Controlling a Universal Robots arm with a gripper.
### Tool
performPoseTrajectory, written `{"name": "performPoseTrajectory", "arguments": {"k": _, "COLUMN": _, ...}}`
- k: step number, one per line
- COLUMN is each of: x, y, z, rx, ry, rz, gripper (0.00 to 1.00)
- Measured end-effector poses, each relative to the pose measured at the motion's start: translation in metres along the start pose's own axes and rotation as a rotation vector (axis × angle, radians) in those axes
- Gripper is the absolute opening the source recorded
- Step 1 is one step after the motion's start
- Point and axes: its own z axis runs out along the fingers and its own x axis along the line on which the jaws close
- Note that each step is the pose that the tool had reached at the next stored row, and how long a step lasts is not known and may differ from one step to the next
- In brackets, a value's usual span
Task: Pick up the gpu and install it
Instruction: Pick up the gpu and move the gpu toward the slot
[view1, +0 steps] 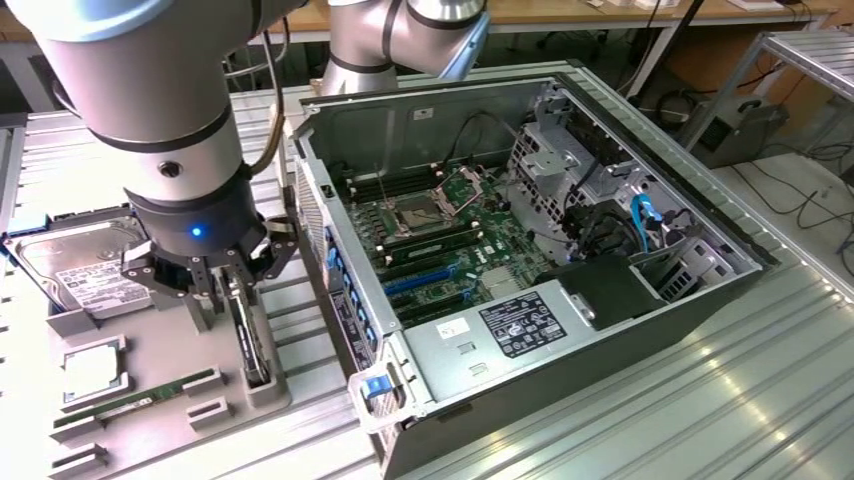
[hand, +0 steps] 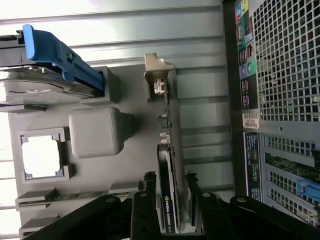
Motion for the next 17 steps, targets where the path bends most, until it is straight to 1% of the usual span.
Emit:
{"name": "performPoseTrajectory", "arguments": {"k": 5, "x": 0.001, "y": -0.0006, "z": 0.0121, "rx": -0.0003, "ry": -0.0031, "rz": 0.0, "gripper": 0.36}}
{"name": "performPoseTrajectory", "arguments": {"k": 14, "x": 0.004, "y": -0.0015, "z": 0.03, "rx": -0.0004, "ry": -0.0041, "rz": 0.0, "gripper": 0.36}}
{"name": "performPoseTrajectory", "arguments": {"k": 17, "x": 0.004, "y": -0.0016, "z": 0.0307, "rx": -0.0002, "ry": -0.004, "rz": 0.0, "gripper": 0.36}}
